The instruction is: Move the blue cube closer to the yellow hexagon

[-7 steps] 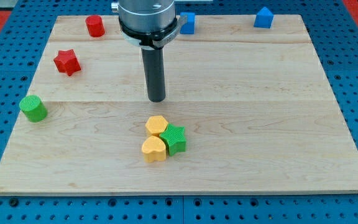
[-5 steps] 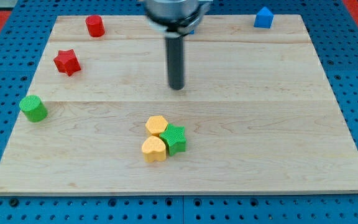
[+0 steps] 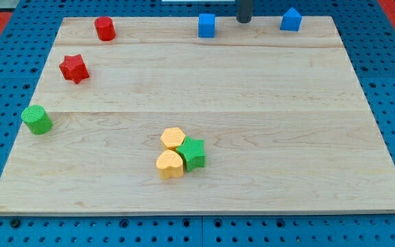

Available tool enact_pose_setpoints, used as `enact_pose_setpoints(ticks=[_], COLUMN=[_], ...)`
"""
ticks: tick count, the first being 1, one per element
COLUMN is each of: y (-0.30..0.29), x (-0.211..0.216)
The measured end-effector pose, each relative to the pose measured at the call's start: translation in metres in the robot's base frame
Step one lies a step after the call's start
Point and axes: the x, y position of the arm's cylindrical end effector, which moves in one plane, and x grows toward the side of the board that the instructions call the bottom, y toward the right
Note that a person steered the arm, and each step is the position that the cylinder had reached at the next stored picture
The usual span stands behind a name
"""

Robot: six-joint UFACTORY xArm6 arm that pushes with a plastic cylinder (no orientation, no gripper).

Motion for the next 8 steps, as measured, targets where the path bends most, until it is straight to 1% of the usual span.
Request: enact_pose_setpoints(ticks=[2, 3, 4, 6, 7, 8], y=[-0.005, -0.032, -0.076, -0.109, -0.108, -0.105], x=[0.0, 0.0, 0.002, 0.033, 0.024, 0.001])
